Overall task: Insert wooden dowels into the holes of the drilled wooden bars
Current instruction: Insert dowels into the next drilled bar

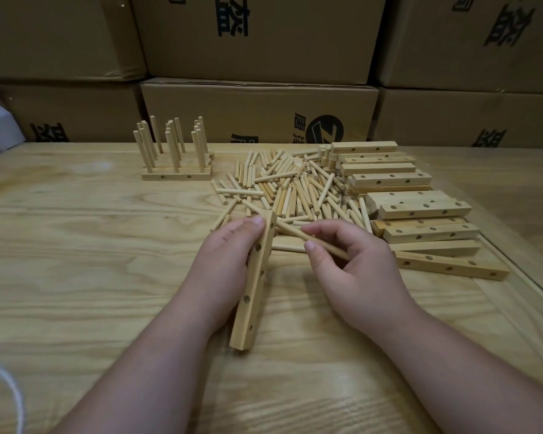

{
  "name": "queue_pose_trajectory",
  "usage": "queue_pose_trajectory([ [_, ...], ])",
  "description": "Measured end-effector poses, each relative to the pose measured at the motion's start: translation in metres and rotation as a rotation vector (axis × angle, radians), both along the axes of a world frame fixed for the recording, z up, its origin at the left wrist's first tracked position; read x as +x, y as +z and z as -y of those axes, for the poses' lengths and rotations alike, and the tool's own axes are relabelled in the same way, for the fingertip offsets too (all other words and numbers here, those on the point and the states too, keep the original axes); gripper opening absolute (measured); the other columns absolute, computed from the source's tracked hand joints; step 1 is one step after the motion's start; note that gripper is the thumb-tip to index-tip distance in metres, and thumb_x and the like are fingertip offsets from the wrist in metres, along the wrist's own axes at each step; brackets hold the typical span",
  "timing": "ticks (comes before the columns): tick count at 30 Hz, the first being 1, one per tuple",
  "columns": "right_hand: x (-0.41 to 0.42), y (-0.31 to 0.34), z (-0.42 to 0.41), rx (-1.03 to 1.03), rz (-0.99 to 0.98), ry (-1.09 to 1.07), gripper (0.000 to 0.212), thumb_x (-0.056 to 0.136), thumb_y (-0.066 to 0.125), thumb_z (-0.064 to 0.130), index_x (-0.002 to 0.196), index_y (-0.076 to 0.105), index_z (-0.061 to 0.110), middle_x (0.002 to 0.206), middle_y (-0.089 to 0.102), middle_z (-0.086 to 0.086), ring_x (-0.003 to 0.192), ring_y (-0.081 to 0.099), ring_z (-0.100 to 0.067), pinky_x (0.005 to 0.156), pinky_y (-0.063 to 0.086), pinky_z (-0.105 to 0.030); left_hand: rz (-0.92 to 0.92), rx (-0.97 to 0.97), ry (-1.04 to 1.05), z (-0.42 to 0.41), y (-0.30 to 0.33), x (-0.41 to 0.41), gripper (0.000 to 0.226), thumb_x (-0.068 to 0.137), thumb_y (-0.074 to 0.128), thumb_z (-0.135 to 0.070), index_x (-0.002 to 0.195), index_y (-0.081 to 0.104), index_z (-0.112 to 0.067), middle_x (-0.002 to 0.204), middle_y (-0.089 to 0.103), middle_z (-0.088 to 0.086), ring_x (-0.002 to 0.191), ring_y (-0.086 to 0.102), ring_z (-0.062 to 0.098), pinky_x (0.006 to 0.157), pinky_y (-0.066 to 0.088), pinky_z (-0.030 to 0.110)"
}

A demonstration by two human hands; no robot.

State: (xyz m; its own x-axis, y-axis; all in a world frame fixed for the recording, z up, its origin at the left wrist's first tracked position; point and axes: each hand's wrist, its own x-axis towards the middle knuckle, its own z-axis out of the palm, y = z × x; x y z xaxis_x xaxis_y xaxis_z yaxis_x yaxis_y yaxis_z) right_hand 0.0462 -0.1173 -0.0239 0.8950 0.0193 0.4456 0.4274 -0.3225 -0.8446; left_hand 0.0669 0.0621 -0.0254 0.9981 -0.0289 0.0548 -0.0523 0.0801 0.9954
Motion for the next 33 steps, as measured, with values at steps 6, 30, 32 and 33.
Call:
queue_pose_trajectory([
  [6,-0.003,0.004,-0.001,-0.027,0.072,0.013,0.031,0.091,0.071,0.008,0.097,0.069,0.038,0.099,0.069,0.011,0.089,0.067,-0.005,0.071,0.052,-0.011,0.025,0.047,0.027,0.002,-0.001,-0.001,0.026,0.084,0.060,-0.053,0.084,0.077,-0.033,0.075,0.073,-0.011,0.067,0.066,0.002,0.067,0.047,0.028],
  [30,0.009,-0.002,0.012,-0.399,0.200,-0.072,0.020,0.097,0.063,0.021,0.113,0.075,0.018,0.098,0.055,0.035,0.099,0.052,0.022,0.086,0.035,0.003,0.056,0.158,-0.015,-0.001,0.009,-0.010,0.036,0.074,0.067,-0.063,0.086,0.083,-0.033,0.093,0.079,-0.017,0.092,0.070,-0.007,0.067,0.045,0.003],
  [32,0.010,-0.004,0.012,-0.379,0.189,-0.077,0.020,0.098,0.063,0.021,0.113,0.075,0.019,0.098,0.056,0.035,0.099,0.052,0.021,0.086,0.035,0.002,0.055,0.174,-0.008,0.000,0.009,-0.010,0.037,0.075,0.065,-0.066,0.085,0.083,-0.035,0.087,0.078,-0.018,0.086,0.070,-0.008,0.065,0.045,0.004],
  [33,0.010,-0.006,0.012,-0.361,0.184,-0.086,0.019,0.098,0.062,0.021,0.113,0.075,0.019,0.098,0.057,0.033,0.098,0.054,0.019,0.084,0.037,0.001,0.052,0.177,-0.019,0.000,0.009,-0.010,0.039,0.075,0.064,-0.068,0.084,0.083,-0.034,0.082,0.077,-0.018,0.079,0.069,-0.007,0.064,0.047,0.008],
])
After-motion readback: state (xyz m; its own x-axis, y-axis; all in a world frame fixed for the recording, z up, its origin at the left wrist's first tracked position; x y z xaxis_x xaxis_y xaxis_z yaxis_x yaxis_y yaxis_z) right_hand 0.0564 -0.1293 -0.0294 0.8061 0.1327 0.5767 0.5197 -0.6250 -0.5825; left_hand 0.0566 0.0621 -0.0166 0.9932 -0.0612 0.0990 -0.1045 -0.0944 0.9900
